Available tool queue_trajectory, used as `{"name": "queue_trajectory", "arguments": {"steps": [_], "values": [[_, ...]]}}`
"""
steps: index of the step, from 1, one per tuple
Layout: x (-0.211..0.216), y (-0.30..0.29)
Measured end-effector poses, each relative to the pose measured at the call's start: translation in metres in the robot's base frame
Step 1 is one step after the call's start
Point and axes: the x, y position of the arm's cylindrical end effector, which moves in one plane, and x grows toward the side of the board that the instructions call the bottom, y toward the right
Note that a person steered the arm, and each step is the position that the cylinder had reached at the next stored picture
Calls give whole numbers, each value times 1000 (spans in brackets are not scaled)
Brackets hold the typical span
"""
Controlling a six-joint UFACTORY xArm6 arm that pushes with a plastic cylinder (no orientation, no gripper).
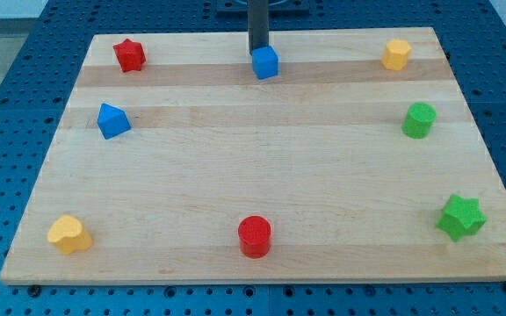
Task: Push the blue cube towards center
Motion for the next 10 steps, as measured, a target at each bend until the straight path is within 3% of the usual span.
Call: {"name": "queue_trajectory", "arguments": {"steps": [2, 3, 5, 7, 8, 9, 10], "values": [[-4, 4], [-35, 43], [-30, 1], [31, -38], [13, -36], [-36, -12], [-41, 23]]}}
